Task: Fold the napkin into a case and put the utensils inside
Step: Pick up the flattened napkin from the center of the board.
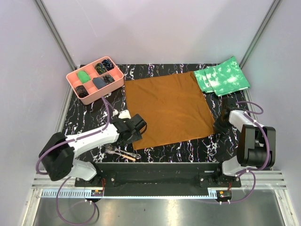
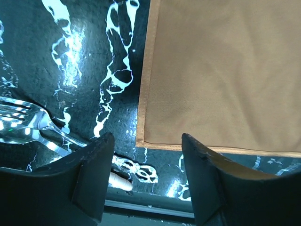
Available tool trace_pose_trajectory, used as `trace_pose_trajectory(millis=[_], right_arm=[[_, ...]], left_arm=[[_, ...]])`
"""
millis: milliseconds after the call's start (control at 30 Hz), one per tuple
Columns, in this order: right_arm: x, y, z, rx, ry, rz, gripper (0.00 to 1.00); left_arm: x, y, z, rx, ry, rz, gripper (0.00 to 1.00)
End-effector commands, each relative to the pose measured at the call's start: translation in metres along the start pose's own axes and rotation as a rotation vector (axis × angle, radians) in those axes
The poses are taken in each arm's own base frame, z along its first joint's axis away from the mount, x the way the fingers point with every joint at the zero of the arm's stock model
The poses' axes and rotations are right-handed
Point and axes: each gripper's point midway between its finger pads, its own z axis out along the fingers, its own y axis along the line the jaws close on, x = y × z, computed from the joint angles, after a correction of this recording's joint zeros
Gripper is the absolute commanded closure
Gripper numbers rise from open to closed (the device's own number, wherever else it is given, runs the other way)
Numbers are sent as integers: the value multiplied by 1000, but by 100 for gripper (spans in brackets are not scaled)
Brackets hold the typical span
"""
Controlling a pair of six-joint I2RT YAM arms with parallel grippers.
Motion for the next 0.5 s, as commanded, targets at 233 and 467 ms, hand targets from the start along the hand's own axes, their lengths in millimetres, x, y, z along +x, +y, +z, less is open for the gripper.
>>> trace_pose_trajectory(millis=[233,467], right_arm=[[4,4,-3,-48,-3,-8,99],[3,5,-5,-60,-13,-8,100]], left_arm=[[12,-11,19,-45,46,-10,53],[26,-12,29,-71,90,-6,57]])
